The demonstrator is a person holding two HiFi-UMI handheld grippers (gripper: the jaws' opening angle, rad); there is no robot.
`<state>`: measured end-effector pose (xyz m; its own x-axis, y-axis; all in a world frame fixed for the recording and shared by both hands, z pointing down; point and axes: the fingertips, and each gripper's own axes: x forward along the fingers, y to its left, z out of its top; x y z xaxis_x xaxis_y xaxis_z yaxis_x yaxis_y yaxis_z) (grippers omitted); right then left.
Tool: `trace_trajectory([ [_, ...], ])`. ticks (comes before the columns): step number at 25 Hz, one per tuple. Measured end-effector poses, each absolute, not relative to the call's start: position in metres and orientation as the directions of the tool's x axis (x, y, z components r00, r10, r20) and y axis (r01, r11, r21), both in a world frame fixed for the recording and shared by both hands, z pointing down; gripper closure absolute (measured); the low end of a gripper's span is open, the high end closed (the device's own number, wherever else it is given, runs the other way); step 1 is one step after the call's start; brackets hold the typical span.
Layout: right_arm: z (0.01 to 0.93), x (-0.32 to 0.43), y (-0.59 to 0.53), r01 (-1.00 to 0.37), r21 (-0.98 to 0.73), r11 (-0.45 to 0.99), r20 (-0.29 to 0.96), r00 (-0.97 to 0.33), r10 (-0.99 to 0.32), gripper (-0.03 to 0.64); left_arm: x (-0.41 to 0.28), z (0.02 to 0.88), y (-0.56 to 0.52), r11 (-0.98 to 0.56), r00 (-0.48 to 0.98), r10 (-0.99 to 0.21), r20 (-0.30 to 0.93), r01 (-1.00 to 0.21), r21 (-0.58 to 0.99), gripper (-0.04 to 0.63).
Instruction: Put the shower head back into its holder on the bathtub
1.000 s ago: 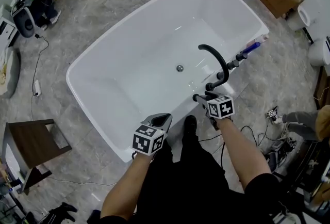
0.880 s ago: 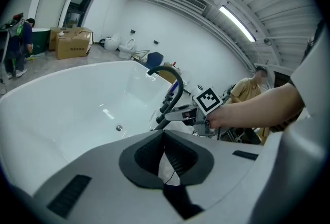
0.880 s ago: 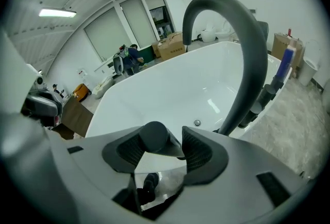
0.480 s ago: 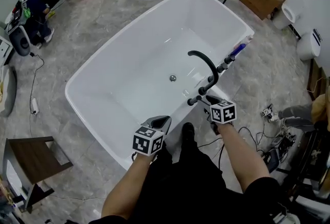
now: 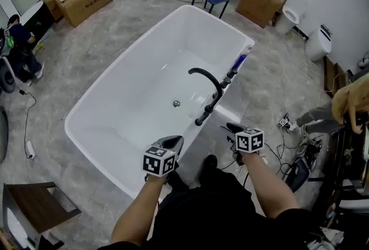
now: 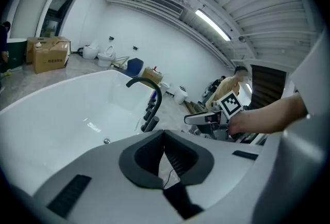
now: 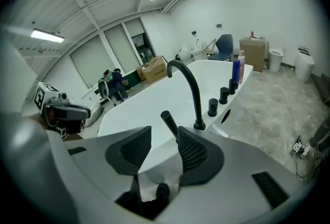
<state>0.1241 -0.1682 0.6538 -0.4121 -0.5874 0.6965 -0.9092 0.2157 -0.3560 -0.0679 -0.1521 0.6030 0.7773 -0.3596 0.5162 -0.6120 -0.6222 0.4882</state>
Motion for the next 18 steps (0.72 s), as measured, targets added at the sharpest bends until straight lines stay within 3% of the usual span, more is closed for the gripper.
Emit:
trace_trajectory([
  [9,0.615,0.197,-0.155,-0.909,-0.395,0.132,0.609,-0.367,-0.703,0.477,-0.042,0.576,-0.165,-0.65,0.771,-0.391,0.502,-0.618,0.443,0.58],
  [15,0.565,0.22,-0.157,-0.874,-0.434,0.218,0.487,-0.431,-0.759,0.52,-0.016,0.55,-0.174,-0.694,0.754,-0.409,0.514,-0.623,0.362,0.58],
  [18,0.534,0.233,-0.154,-0.864,-0.427,0.266,0.426,-0.452,-0.784,0.585,0.002,0.523,-0.185,-0.708,0.756,-0.441,0.484,-0.624,0.329,0.58],
])
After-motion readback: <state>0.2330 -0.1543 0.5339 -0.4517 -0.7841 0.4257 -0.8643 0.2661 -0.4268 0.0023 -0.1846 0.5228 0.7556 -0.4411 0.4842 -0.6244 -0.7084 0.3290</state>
